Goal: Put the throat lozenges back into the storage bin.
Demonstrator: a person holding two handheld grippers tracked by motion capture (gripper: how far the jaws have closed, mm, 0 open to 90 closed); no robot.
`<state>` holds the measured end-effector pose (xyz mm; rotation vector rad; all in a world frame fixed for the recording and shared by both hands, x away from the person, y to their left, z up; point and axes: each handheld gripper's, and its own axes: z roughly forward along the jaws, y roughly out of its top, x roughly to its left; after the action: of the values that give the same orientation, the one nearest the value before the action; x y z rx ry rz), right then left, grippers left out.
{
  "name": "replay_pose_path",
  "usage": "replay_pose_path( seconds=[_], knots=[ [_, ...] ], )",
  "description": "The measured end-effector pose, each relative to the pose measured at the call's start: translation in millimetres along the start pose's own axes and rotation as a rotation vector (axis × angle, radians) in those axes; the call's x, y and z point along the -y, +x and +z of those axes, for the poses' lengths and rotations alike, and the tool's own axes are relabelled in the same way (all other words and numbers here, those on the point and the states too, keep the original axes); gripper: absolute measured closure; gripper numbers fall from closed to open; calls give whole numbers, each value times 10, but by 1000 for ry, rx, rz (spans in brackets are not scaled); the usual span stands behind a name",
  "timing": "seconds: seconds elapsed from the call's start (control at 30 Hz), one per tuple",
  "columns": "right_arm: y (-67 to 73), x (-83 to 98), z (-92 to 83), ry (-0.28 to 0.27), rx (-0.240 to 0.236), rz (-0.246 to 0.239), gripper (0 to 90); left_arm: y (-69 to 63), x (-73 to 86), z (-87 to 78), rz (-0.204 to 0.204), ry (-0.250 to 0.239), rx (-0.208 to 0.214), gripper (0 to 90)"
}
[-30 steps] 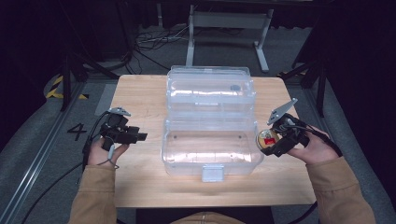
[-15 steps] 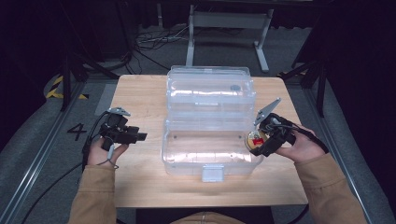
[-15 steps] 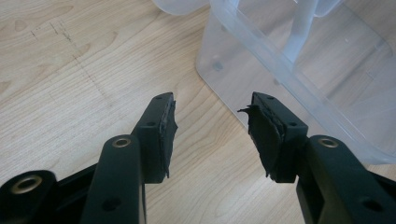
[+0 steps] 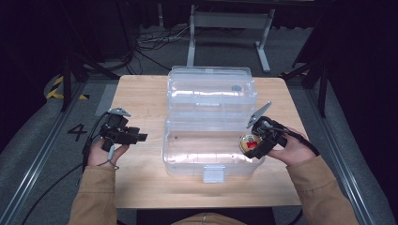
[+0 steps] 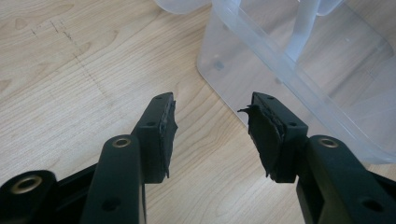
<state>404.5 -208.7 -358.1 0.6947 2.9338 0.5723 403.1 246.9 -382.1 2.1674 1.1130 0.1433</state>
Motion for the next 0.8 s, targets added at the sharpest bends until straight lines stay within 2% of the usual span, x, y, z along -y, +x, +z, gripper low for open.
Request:
replay_pose_path(
  seconds=[0.27, 0.8],
  knots=[
    [15, 13, 149, 1, -1, 21, 202, 4, 4, 6, -2, -1, 0, 513],
    [17, 42, 377, 50, 23, 63, 202, 17, 8, 20, 0, 7, -2, 513]
  ],
)
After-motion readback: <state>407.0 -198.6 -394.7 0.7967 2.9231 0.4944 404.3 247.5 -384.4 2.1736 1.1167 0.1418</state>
